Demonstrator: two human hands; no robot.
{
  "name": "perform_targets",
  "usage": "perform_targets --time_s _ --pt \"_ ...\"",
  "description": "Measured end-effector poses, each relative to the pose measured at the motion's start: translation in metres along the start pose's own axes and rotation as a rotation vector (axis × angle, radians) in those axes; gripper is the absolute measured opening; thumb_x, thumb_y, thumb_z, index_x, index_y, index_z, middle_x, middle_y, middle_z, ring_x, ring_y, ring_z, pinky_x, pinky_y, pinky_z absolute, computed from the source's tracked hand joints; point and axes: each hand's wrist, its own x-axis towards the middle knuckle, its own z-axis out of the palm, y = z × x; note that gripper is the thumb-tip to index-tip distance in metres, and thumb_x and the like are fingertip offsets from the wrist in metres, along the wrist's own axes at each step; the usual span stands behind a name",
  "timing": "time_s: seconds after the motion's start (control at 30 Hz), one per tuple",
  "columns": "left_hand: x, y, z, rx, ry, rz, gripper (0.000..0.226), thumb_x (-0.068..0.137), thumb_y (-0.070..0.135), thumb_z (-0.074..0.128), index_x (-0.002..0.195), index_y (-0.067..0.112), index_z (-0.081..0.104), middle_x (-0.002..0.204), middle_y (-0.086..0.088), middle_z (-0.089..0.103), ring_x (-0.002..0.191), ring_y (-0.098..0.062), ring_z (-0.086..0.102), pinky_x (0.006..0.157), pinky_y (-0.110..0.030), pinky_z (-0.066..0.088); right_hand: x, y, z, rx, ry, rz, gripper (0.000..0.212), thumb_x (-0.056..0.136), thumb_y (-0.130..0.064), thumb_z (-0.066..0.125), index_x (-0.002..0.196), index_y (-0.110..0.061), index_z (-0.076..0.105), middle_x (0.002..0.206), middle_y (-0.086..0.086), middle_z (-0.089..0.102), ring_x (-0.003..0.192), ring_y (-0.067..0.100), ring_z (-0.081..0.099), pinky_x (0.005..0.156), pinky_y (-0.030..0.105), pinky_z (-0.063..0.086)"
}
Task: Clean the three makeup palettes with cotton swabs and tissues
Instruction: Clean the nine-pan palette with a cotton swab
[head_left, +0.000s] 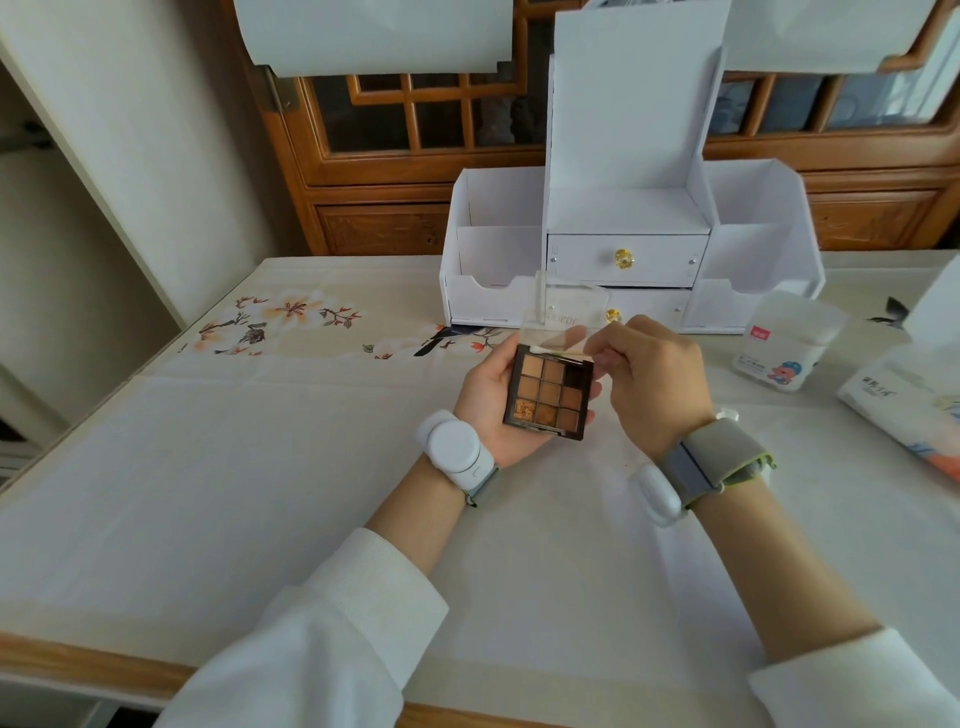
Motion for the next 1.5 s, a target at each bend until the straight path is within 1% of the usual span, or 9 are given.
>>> perform_targets --time_s 0.13,0.27,0.43,0.53,0.67,0.93,1.13,1.33,1.5 --pt "0.000 0.001 -0.001 -0.015 0.011 -0.001 0.057 0.094 0.049 0.030 0.134 0.015 0.051 0.112 -0.017 0.062 0.095 -0.028 0.057 0.085 -0.041 0.043 0.001 0.002 -0.003 -0.016 -0.007 0.027 0.016 0.075 0.009 0.059 0.076 -0.004 0.068 0.070 0.014 0.060 0.061 0.033 0.054 0.054 0.032 0.042" --pt "0.000 -0.001 0.000 -0.033 0.024 -0.007 0.052 0.093 0.047 0.034 0.117 0.014 0.066 0.106 -0.015 0.066 0.097 -0.030 0.057 0.089 -0.044 0.040 0.001 -0.002 -0.001 -0.013 -0.026 -0.009 0.016 0.071 0.008 0.057 0.075 -0.004 0.067 0.068 0.015 0.059 0.060 0.033 0.055 0.053 0.035 0.045" --pt "0.001 0.001 -0.005 -0.052 0.023 0.020 0.058 0.096 0.050 0.025 0.137 0.016 0.048 0.120 -0.019 0.058 0.097 -0.028 0.058 0.086 -0.042 0.044 0.002 0.003 -0.003 -0.052 -0.055 0.048 0.015 0.079 0.007 0.059 0.079 -0.004 0.068 0.073 0.014 0.060 0.067 0.032 0.054 0.056 0.033 0.041" --pt "0.002 -0.001 -0.004 -0.031 0.037 0.002 0.058 0.097 0.051 0.025 0.135 0.015 0.050 0.115 -0.017 0.061 0.101 -0.029 0.056 0.088 -0.043 0.042 0.002 0.002 -0.002 -0.072 -0.052 0.029 0.015 0.076 0.007 0.059 0.078 -0.004 0.067 0.072 0.015 0.059 0.067 0.034 0.053 0.055 0.032 0.039" --pt "0.004 -0.003 -0.005 -0.032 0.048 -0.009 0.056 0.096 0.051 0.026 0.130 0.015 0.054 0.112 -0.014 0.064 0.106 -0.031 0.055 0.097 -0.047 0.037 0.003 0.001 -0.001 -0.050 -0.073 -0.011 0.014 0.072 0.007 0.058 0.076 -0.005 0.067 0.069 0.015 0.059 0.066 0.035 0.053 0.054 0.038 0.046" --pt "0.001 -0.002 -0.003 -0.043 0.059 0.051 0.056 0.096 0.050 0.024 0.126 0.014 0.055 0.119 -0.020 0.059 0.095 -0.028 0.058 0.081 -0.039 0.047 0.003 0.011 -0.011 -0.133 -0.108 0.050 0.019 0.077 0.011 0.054 0.079 -0.002 0.067 0.073 0.017 0.058 0.073 0.036 0.050 0.058 0.037 0.042" --pt "-0.002 0.000 0.001 -0.060 0.045 0.058 0.055 0.088 0.047 0.037 0.127 0.013 0.055 0.120 -0.020 0.058 0.098 -0.029 0.057 0.082 -0.040 0.046 0.003 0.013 -0.012 -0.179 -0.108 0.072 0.021 0.076 0.014 0.052 0.079 0.000 0.066 0.072 0.017 0.057 0.072 0.033 0.047 0.056 0.032 0.031" --pt "-0.001 0.001 -0.001 -0.085 0.077 0.066 0.056 0.097 0.048 0.027 0.130 0.011 0.053 0.124 -0.021 0.056 0.099 -0.030 0.058 0.083 -0.040 0.048 0.001 0.015 -0.014 -0.161 -0.093 0.091 0.019 0.078 0.011 0.052 0.081 -0.001 0.067 0.072 0.016 0.057 0.071 0.033 0.047 0.055 0.034 0.036" --pt "-0.002 -0.001 0.001 -0.077 0.073 0.061 0.057 0.099 0.048 0.023 0.128 0.009 0.054 0.118 -0.021 0.060 0.098 -0.030 0.059 0.085 -0.042 0.046 0.000 0.010 -0.013 -0.096 -0.115 0.066 0.016 0.082 0.006 0.053 0.083 -0.002 0.066 0.074 0.016 0.059 0.070 0.034 0.051 0.058 0.037 0.043"
